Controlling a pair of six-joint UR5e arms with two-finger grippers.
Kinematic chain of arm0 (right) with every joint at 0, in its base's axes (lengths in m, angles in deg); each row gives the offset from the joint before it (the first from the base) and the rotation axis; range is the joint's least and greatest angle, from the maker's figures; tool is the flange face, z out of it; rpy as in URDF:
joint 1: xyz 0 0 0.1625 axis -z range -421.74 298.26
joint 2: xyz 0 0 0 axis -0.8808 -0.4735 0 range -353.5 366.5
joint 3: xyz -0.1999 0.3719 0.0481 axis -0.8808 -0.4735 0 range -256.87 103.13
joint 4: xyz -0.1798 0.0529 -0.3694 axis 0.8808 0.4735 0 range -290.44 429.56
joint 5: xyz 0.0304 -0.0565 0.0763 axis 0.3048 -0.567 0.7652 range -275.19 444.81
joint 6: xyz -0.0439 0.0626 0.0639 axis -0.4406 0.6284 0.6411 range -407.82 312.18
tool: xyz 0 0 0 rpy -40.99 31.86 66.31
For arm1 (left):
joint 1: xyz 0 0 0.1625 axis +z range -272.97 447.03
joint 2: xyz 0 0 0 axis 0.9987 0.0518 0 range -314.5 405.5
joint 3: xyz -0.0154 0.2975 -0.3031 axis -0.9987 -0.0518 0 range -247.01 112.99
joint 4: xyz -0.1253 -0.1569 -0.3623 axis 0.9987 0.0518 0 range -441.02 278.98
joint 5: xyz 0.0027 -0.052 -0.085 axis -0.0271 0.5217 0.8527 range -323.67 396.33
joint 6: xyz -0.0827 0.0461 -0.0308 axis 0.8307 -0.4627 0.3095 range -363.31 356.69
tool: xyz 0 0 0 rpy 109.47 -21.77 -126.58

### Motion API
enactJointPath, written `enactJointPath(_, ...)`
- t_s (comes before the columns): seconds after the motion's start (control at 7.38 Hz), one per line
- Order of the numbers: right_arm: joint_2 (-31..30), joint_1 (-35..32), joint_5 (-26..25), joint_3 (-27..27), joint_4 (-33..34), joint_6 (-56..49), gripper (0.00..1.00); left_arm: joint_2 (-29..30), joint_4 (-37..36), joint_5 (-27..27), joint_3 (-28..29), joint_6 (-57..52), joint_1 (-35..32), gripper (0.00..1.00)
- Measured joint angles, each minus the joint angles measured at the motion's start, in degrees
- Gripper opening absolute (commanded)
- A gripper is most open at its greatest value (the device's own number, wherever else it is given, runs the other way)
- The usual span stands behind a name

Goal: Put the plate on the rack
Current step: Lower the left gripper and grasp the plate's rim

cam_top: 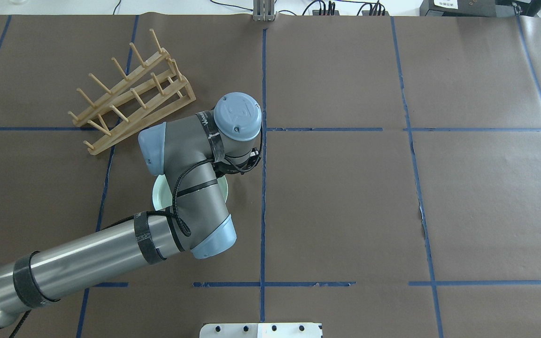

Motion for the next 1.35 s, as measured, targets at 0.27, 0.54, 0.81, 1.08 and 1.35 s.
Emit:
enactJointPath(0.27, 0.0, 0.0, 0.0, 0.0, 0.0, 0.0, 1.00, -0.2, 0.1, -1.1, 0.3, -0.4, 0.7, 0.46)
enactJointPath(0.54, 0.0, 0.0, 0.0, 0.0, 0.0, 0.0, 1.00, -0.7, 0.1, -1.3, 0.2, -0.5, 0.9, 0.43)
enactJointPath(0.81, 0.0, 0.0, 0.0, 0.0, 0.0, 0.0, 1.00, -0.9, 0.0, -1.3, 0.0, -1.0, 0.8, 0.00)
enactJointPath(1.08, 0.0, 0.0, 0.0, 0.0, 0.0, 0.0, 1.00, -1.0, 0.1, -1.0, -0.5, -1.2, 0.7, 0.00)
enactJointPath(1.35, 0.0, 0.0, 0.0, 0.0, 0.0, 0.0, 1.00, -1.7, 0.7, -0.7, -2.5, -1.0, 0.6, 0.00)
